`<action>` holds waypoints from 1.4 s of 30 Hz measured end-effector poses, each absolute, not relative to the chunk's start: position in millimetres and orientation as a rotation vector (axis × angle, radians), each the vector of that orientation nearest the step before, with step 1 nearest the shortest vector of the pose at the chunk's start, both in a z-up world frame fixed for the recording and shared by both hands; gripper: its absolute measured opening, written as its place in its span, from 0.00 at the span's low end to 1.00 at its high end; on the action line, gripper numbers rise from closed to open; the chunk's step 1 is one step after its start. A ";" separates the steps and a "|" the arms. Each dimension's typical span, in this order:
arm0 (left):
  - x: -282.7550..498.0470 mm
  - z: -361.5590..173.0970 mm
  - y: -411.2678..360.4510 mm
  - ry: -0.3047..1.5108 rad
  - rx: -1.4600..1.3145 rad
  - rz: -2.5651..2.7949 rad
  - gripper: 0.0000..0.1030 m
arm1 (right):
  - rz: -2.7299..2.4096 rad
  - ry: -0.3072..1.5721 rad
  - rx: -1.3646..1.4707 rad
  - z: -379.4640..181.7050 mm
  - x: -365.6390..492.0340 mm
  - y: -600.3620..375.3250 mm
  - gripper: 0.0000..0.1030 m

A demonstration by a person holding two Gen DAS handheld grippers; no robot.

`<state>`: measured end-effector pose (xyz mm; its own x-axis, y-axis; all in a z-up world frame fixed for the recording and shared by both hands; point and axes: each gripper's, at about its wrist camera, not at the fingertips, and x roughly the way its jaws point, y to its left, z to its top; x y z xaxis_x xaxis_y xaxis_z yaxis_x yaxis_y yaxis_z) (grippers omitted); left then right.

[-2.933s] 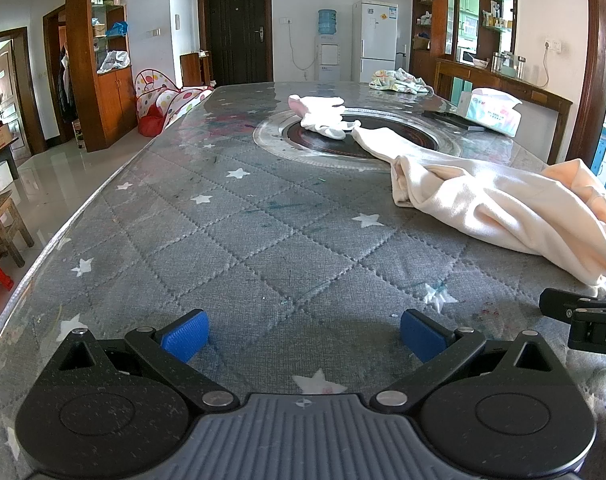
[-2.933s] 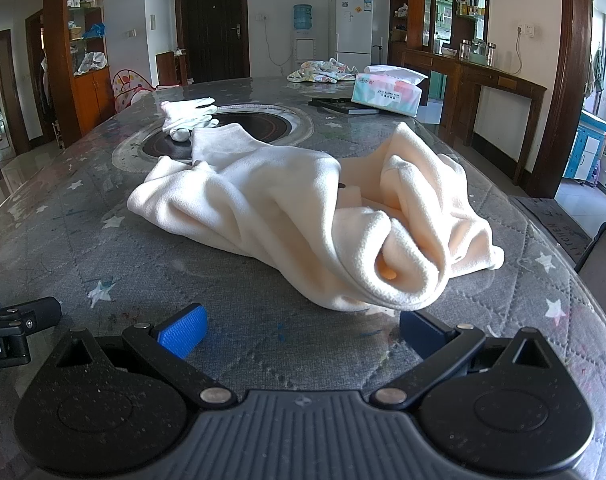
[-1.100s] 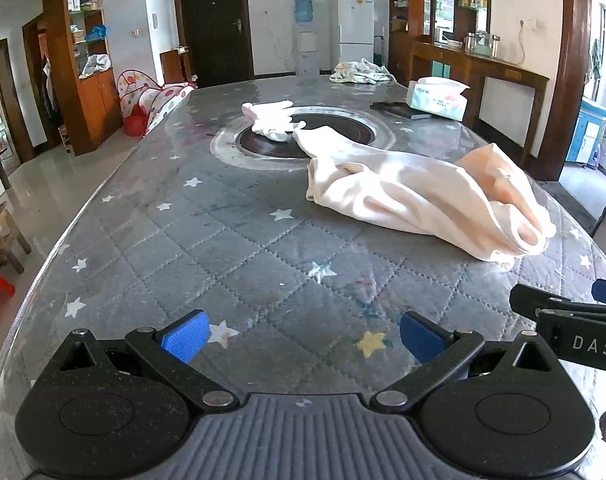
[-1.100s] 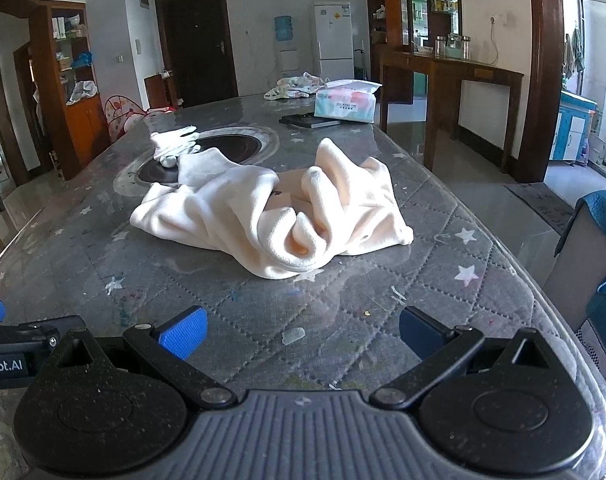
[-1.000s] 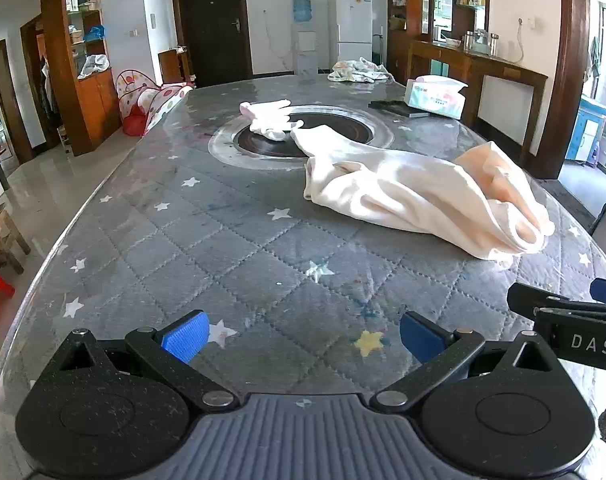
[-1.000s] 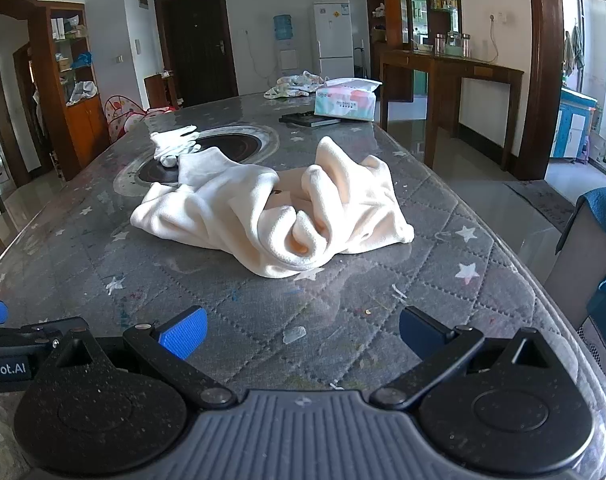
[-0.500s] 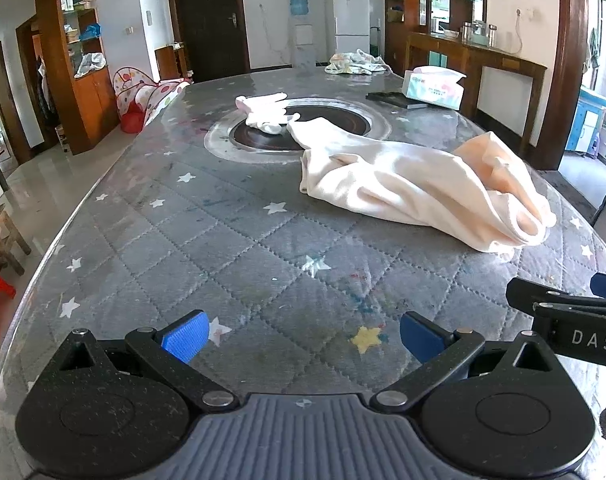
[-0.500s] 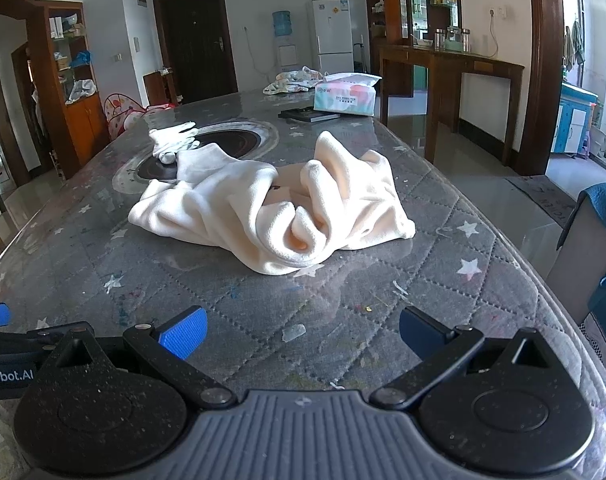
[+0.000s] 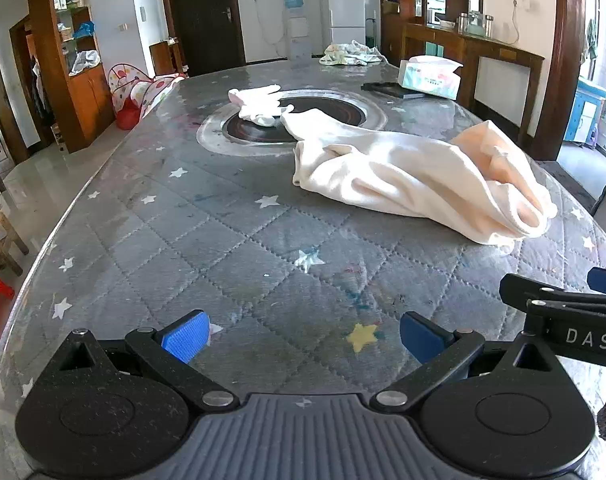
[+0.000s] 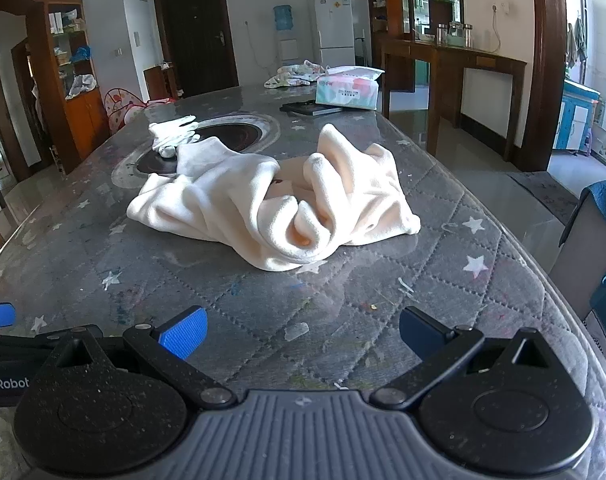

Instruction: Fold clothes

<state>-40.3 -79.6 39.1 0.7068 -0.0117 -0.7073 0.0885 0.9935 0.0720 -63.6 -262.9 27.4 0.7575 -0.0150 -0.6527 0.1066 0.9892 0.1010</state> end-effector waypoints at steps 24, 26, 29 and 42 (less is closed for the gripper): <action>-27.1 33.5 -85.7 0.811 0.120 -0.064 1.00 | -0.074 0.745 0.152 17.5 -52.3 -268.4 1.00; -25.5 32.9 -86.4 0.813 0.122 -0.065 1.00 | -0.077 0.749 0.152 16.9 -51.1 -268.7 1.00; -22.9 32.7 -87.8 0.816 0.125 -0.069 1.00 | -0.080 0.750 0.147 16.7 -49.4 -269.1 1.00; -10.5 35.2 -94.2 0.820 0.141 -0.088 1.00 | -0.077 0.734 0.120 21.7 -37.4 -274.4 1.00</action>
<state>-10.5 -94.2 35.2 0.6792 -0.0233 -0.7336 0.1325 0.9870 0.0913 -37.4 -274.4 21.7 0.7399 -0.0280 -0.6722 0.1119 0.9903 0.0819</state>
